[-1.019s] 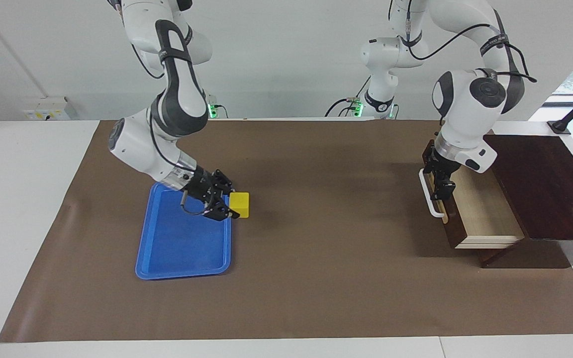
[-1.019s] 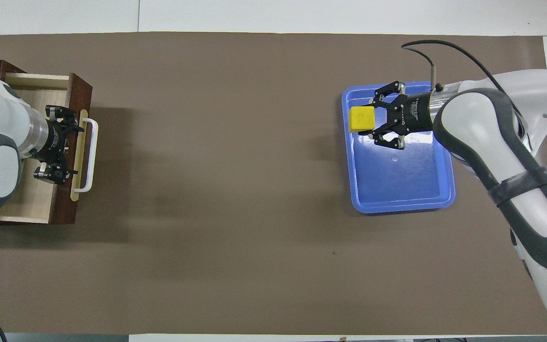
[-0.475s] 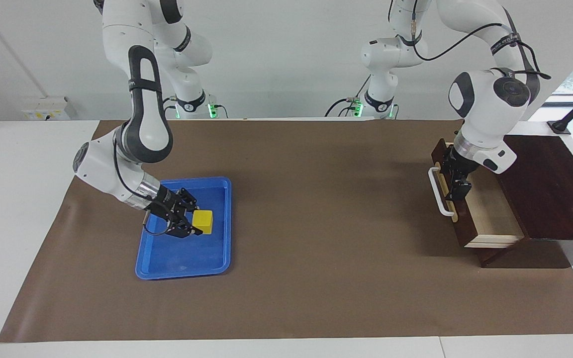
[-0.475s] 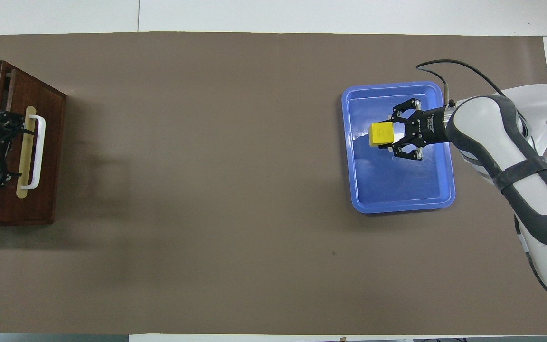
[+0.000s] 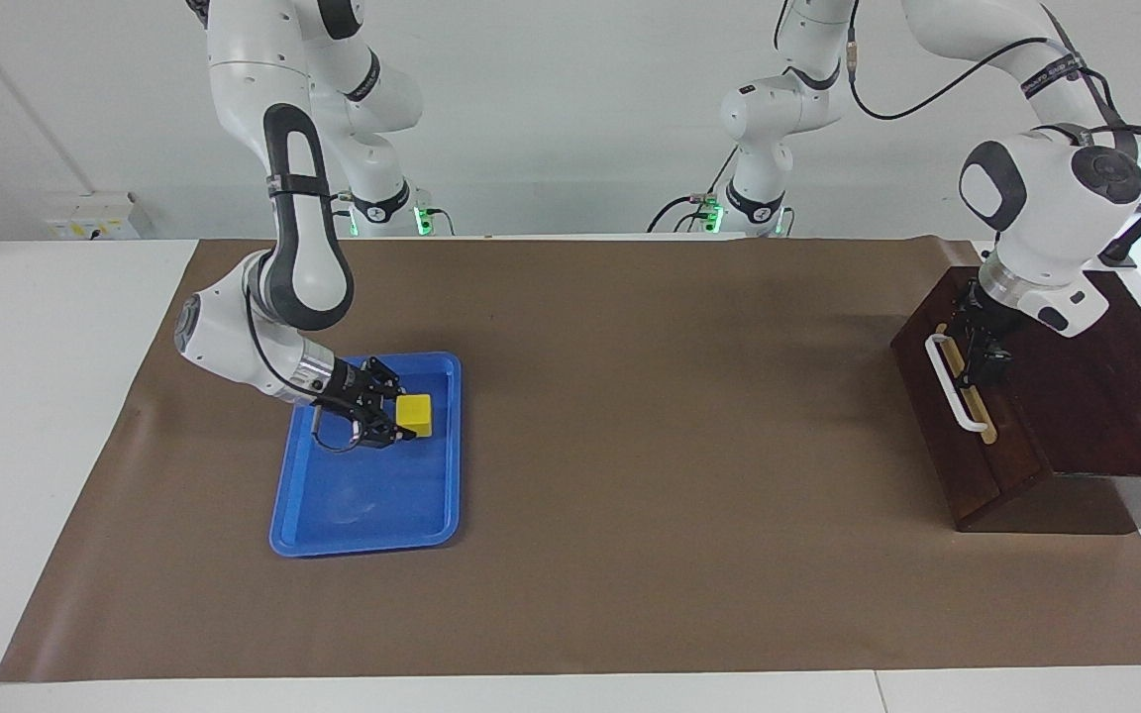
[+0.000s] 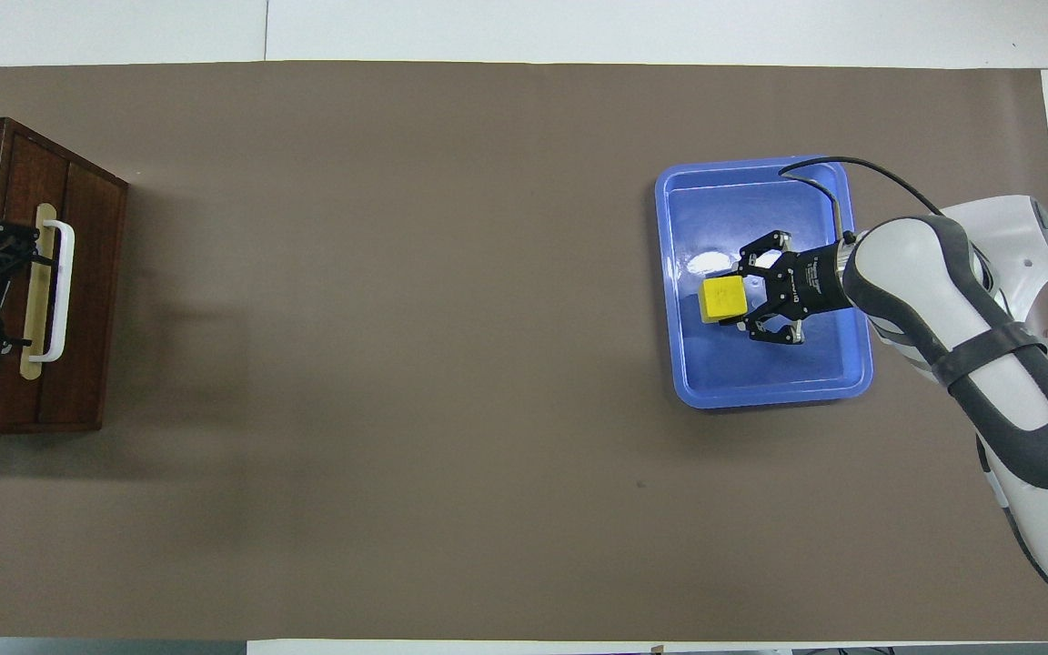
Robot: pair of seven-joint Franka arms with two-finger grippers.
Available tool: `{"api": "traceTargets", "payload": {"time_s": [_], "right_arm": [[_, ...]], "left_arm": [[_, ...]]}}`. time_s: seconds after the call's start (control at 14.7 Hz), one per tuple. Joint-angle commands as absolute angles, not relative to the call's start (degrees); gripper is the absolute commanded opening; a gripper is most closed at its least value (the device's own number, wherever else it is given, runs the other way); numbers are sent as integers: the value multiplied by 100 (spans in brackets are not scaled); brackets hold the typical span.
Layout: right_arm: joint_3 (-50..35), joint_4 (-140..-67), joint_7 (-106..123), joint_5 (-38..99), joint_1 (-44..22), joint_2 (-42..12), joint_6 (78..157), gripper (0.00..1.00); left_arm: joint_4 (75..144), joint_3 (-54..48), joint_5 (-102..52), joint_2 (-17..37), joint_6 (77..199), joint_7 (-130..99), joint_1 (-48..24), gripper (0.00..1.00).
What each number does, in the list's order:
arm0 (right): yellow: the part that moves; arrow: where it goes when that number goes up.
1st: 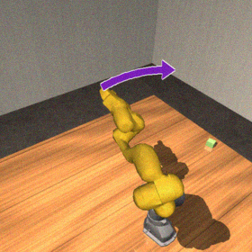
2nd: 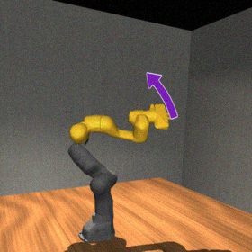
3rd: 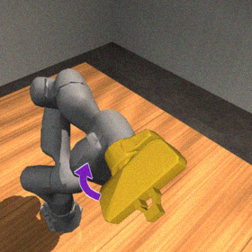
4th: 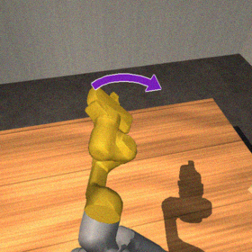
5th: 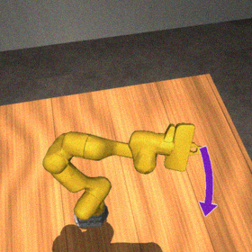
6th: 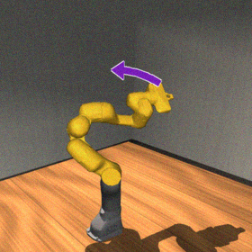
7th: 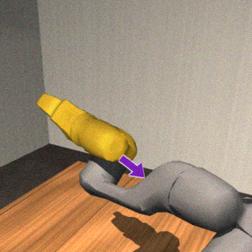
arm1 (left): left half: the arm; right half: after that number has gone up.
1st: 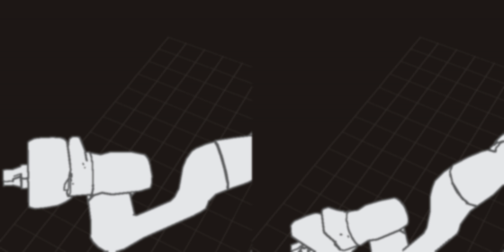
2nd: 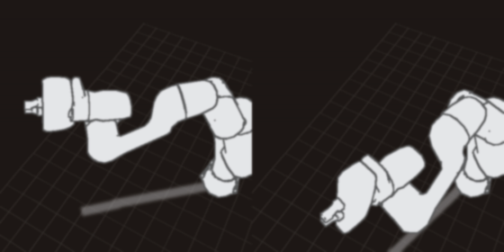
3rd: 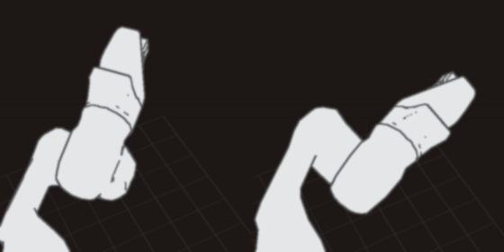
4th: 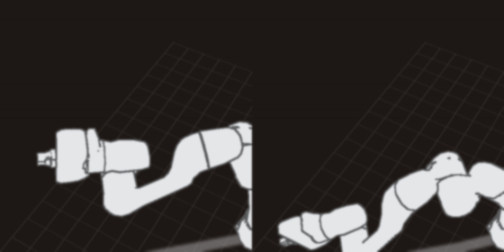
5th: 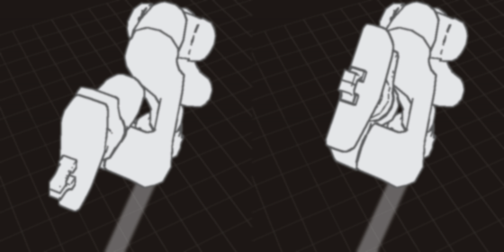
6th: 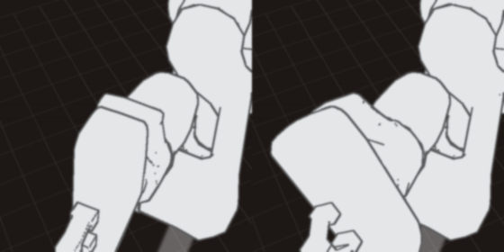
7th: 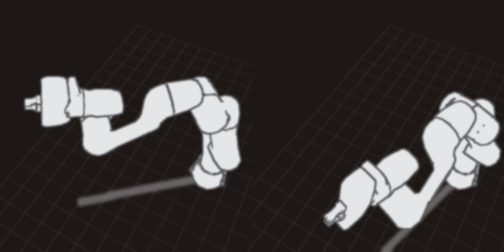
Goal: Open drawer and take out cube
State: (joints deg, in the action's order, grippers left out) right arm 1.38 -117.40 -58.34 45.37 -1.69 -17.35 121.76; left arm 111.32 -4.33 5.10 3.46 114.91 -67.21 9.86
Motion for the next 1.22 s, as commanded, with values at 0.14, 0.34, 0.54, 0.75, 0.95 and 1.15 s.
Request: {"api": "traceTargets", "payload": {"time_s": [0.14,0.34,0.54,0.75,0.95,1.15], "right_arm": [[88,-12436,-5414,4535,-36,-1257,12235,0],[97,-12533,-5265,4587,-26,-1222,12270,0],[97,-12664,-5282,4859,0,-1204,12383,0],[97,-12779,-5265,4904,9,-1169,12463,12],[97,-12779,-5273,4913,9,-1169,12472,27],[97,-12771,-5273,4904,0,-1169,12454,91]], "left_arm": [[10618,-431,397,-17,10478,-6680,186,100],[10311,-509,325,-44,10196,-6226,36,100],[10143,-545,282,-44,9608,-4454,-44,100],[9985,-580,264,-105,8923,-2739,-105,100],[9923,-589,255,-97,8683,-1664,-176,100],[9222,-527,185,640,8114,-1197,-290,100]]}}
